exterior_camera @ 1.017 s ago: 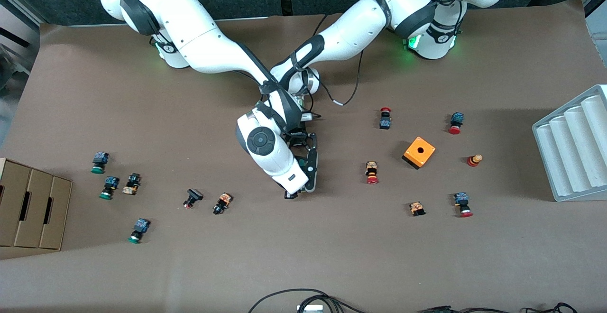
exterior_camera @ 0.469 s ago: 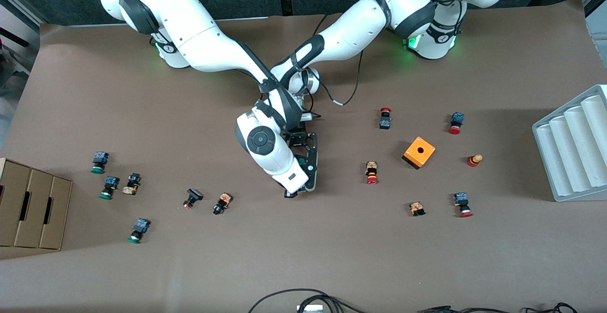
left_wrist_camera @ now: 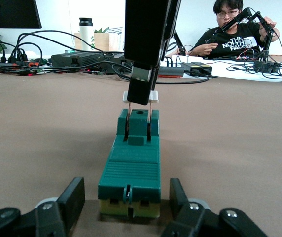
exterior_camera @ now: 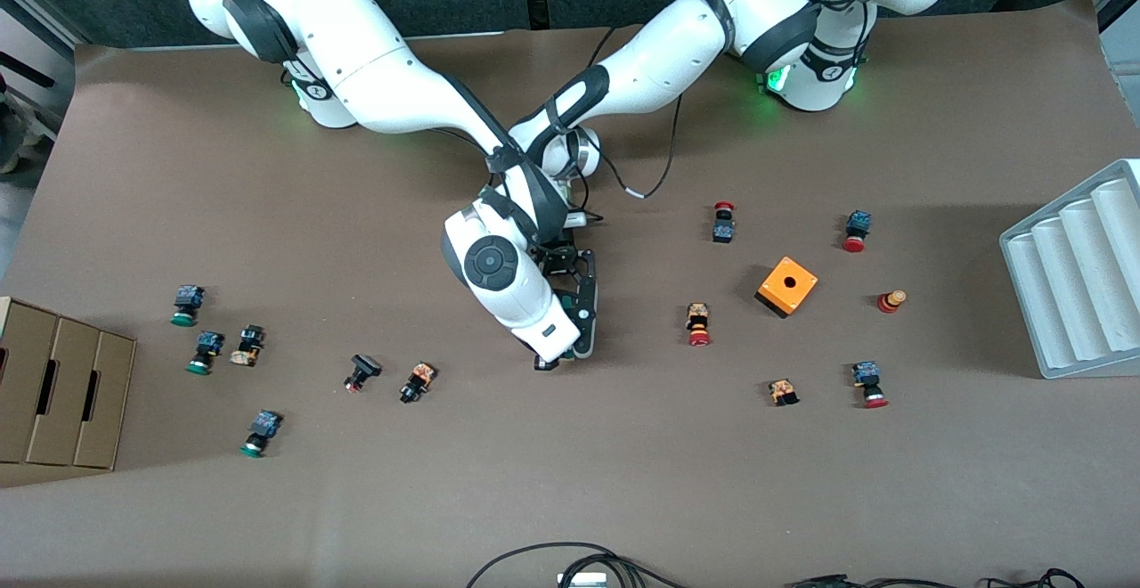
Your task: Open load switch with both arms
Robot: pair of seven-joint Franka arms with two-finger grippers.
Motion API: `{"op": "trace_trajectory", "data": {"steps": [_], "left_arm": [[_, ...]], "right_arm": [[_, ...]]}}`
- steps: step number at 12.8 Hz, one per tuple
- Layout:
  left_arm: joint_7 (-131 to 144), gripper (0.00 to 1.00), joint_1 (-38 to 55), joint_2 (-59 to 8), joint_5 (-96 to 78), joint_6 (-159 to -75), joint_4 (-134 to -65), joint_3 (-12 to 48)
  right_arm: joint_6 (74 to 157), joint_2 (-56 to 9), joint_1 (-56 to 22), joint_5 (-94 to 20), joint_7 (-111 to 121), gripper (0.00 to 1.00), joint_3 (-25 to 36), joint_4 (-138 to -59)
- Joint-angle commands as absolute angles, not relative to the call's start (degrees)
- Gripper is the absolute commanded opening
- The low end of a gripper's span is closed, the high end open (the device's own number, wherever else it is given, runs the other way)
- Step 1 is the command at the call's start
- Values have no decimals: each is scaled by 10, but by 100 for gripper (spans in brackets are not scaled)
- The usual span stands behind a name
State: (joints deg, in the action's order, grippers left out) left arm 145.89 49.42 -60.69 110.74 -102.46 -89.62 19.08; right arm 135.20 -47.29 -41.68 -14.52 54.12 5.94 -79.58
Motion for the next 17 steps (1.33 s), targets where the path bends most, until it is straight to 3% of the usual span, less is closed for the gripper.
{"op": "trace_trajectory", "data": {"steps": [1,17], "left_arm": [[1466,78,505,-617,1109,-1017,-895,185],[1466,78,505,-617,1109,-1017,-895,185]], "right_arm": [[1338,-454,-429,-157,548,37,66,-812],[1338,-432,-438,-155,547,37,66,-849]]}}
